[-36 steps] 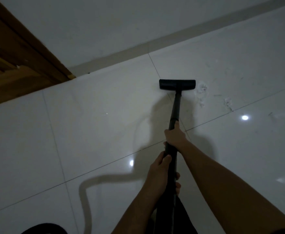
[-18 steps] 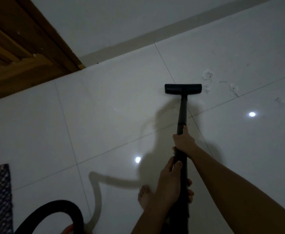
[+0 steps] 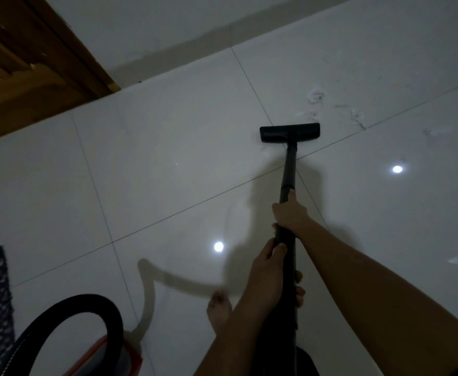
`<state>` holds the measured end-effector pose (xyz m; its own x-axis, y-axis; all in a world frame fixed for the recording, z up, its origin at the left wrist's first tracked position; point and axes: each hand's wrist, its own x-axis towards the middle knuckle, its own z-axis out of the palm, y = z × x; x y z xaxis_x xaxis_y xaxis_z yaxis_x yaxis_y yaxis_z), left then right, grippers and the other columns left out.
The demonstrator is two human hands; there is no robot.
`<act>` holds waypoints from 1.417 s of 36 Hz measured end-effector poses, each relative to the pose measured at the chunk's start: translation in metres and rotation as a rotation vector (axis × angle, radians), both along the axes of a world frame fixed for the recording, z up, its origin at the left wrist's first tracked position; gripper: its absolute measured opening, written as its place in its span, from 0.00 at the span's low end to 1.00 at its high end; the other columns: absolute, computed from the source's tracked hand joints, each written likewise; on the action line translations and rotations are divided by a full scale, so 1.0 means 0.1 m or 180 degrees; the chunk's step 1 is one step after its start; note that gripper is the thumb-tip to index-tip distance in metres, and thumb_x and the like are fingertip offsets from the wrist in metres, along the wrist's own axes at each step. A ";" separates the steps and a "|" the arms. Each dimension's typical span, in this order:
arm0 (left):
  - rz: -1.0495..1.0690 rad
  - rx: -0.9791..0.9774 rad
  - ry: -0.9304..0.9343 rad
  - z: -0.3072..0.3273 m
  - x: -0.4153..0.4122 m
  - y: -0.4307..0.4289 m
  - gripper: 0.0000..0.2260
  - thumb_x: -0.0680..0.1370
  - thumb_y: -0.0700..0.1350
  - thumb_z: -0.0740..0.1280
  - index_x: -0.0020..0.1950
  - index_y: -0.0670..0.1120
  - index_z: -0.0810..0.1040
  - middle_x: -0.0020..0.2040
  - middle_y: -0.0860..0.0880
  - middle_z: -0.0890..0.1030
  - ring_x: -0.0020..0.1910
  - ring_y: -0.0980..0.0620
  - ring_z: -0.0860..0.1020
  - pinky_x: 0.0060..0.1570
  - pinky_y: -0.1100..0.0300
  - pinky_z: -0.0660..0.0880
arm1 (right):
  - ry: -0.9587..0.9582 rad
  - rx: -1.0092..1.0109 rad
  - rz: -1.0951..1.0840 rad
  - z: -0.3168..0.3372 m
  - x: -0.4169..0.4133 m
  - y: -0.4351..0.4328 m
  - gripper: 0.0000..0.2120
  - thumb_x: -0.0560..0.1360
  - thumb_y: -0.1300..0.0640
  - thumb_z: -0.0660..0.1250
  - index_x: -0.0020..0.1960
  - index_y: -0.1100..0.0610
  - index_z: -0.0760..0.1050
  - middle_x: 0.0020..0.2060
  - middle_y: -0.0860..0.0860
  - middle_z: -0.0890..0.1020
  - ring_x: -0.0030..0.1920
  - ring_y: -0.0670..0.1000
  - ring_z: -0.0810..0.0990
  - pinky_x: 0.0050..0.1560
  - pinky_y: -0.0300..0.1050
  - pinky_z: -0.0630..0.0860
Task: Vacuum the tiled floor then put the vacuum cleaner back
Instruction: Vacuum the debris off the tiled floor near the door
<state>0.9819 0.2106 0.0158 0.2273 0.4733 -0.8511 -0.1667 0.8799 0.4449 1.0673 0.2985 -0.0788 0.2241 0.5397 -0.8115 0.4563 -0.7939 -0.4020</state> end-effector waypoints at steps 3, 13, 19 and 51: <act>-0.0030 0.0023 0.0026 0.05 -0.02 -0.08 0.15 0.83 0.45 0.54 0.69 0.44 0.69 0.33 0.41 0.72 0.17 0.54 0.70 0.19 0.67 0.68 | 0.0120 0.0025 -0.0171 0.01 -0.02 -0.07 0.30 0.79 0.62 0.56 0.78 0.54 0.49 0.69 0.64 0.67 0.64 0.63 0.72 0.53 0.48 0.73; 0.0067 -0.0185 -0.0201 0.01 -0.22 -0.37 0.14 0.82 0.48 0.56 0.67 0.46 0.69 0.33 0.42 0.73 0.20 0.51 0.71 0.21 0.64 0.70 | 0.0296 0.0071 -0.0415 0.00 -0.20 -0.35 0.31 0.78 0.63 0.56 0.78 0.53 0.48 0.68 0.65 0.67 0.53 0.60 0.74 0.47 0.51 0.77; 0.0058 -0.0309 -0.0313 0.05 -0.43 -0.59 0.10 0.82 0.49 0.56 0.59 0.48 0.72 0.33 0.42 0.73 0.23 0.50 0.70 0.24 0.63 0.69 | 0.0212 0.0122 -0.0529 0.08 -0.38 -0.59 0.31 0.78 0.63 0.57 0.77 0.54 0.50 0.66 0.65 0.70 0.55 0.61 0.76 0.57 0.54 0.76; -0.0919 0.0148 0.0385 -0.20 -0.58 -1.74 0.13 0.81 0.50 0.55 0.64 0.51 0.71 0.33 0.44 0.74 0.26 0.48 0.71 0.30 0.58 0.70 | 0.0812 -0.0149 -0.1198 -0.09 -0.46 -1.84 0.33 0.80 0.62 0.57 0.78 0.51 0.44 0.41 0.52 0.70 0.37 0.53 0.74 0.38 0.47 0.77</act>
